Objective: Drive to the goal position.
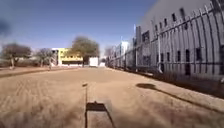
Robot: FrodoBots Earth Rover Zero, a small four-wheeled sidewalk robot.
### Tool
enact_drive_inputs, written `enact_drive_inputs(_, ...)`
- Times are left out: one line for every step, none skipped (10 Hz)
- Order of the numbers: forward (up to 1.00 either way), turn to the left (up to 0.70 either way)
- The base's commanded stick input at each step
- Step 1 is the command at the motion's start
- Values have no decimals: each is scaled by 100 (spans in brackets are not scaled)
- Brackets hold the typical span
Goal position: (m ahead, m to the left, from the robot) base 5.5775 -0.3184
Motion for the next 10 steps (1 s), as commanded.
enact_drive_inputs(100,0)
enact_drive_inputs(100,0)
enact_drive_inputs(100,0)
enact_drive_inputs(100,0)
enact_drive_inputs(100,0)
enact_drive_inputs(100,0)
enact_drive_inputs(100,0)
enact_drive_inputs(100,0)
enact_drive_inputs(100,0)
enact_drive_inputs(100,0)
